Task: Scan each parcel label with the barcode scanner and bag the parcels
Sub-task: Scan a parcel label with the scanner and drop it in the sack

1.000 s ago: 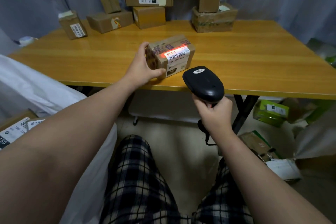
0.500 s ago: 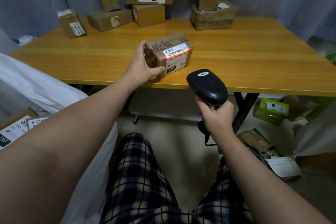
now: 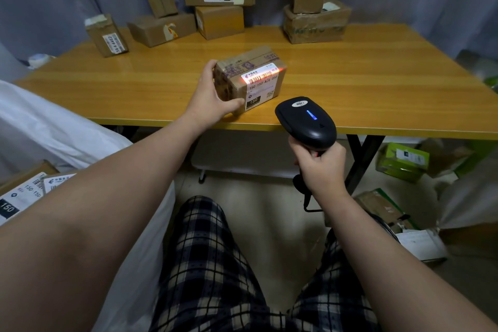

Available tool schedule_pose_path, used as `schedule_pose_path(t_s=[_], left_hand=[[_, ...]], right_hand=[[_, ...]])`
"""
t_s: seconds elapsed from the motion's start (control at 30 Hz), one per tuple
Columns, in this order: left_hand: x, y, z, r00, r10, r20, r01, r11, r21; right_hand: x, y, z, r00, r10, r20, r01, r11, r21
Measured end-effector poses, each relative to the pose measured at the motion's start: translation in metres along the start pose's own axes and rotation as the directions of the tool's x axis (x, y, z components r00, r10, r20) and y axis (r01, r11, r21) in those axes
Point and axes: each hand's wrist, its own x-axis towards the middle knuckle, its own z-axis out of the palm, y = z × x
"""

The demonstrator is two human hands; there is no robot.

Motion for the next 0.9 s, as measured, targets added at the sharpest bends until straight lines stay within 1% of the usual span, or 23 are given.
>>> schedule_pose_path(t_s=[0.2, 0.3, 0.37, 0.47, 0.57, 0.67, 0.73, 0.8, 0.9], left_hand=[[-0.005, -0.003, -0.002, 0.998, 0.053, -0.026, -0.053, 0.998, 0.014], [-0.014, 0.0, -0.013, 0.996, 0.076, -0.038, -0.075, 0.997, 0.027], [-0.026, 0.005, -0.022, 0.992, 0.1, -0.075, -0.098, 0.995, 0.032], [-0.056, 0.013, -0.042, 0.982, 0.12, -0.145, -0.117, 0.993, 0.024], [-0.101, 0.01, -0.067, 0.97, 0.077, -0.229, -0.084, 0.996, -0.02], [-0.15, -0.005, -0.096, 0.925, 0.017, -0.379, -0.044, 0.997, -0.063], [-0.18, -0.018, -0.115, 0.87, -0.056, -0.49, 0.002, 0.994, -0.109], [-0.206, -0.029, -0.136, 0.801, -0.134, -0.583, 0.061, 0.988, -0.143], [-0.234, -0.053, -0.171, 0.731, -0.187, -0.656, 0.181, 0.98, -0.078]], right_hand=[[0.002, -0.009, 0.001, 1.0, -0.017, -0.017, 0.017, 1.0, 0.023], [0.002, -0.022, 0.002, 1.0, -0.03, 0.0, 0.03, 1.0, -0.005], [0.002, -0.032, 0.004, 0.999, -0.031, 0.02, 0.032, 0.999, -0.017], [-0.005, -0.051, 0.016, 0.994, -0.025, 0.105, 0.018, 0.997, 0.069], [-0.018, -0.074, 0.038, 0.969, -0.036, 0.243, 0.007, 0.993, 0.121], [-0.033, -0.097, 0.067, 0.919, -0.095, 0.381, 0.034, 0.986, 0.165], [-0.043, -0.111, 0.092, 0.88, -0.085, 0.467, 0.008, 0.986, 0.165], [-0.05, -0.121, 0.121, 0.843, -0.049, 0.536, -0.014, 0.993, 0.114], [-0.054, -0.123, 0.166, 0.796, 0.004, 0.605, 0.002, 1.0, -0.009]])
